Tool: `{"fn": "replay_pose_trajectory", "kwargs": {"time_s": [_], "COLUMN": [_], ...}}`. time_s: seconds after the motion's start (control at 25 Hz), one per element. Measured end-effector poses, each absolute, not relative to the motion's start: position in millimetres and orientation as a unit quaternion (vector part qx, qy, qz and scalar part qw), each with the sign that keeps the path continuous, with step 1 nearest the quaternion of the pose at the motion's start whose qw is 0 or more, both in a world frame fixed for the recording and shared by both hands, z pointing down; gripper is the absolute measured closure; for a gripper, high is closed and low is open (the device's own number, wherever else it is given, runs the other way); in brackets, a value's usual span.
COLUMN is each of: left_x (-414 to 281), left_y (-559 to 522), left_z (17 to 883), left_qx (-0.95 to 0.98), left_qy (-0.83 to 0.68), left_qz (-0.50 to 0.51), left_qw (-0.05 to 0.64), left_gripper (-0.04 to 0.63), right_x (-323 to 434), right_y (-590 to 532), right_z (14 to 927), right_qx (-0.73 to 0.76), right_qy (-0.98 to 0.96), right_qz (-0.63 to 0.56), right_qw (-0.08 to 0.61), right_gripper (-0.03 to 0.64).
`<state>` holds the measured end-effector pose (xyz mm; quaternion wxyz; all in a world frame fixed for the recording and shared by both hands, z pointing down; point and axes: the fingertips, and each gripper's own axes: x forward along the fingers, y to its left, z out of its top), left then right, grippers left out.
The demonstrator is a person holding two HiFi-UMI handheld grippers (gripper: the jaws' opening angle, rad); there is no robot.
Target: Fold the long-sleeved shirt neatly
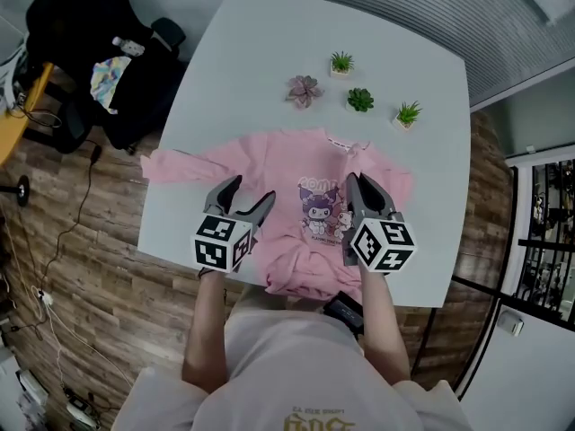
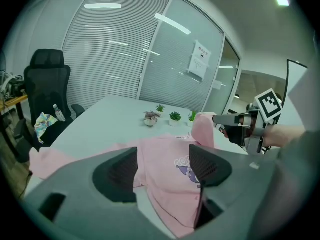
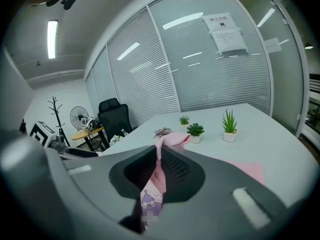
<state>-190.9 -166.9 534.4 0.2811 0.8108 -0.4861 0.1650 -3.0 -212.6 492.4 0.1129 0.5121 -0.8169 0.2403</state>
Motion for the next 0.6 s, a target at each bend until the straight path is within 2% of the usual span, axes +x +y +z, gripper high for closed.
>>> {"fn": "replay_pose_trajectory", "kwargs": {"time_s": [0.6], "left_x": [-213], "left_y": [-173], "left_z": [580], "left_qx": [0.803], "left_qy": [-0.471], "left_qz": [0.179], "left_qw": [0.319], "left_gripper": [0.262], "right_x": [-67], "right_y": [-228], "right_z": [578], "right_qx": [0.475], "right_qy": [-0.819], "right_qz": [0.248], "right_qw": [0.205], "right_gripper": [0.574]}}
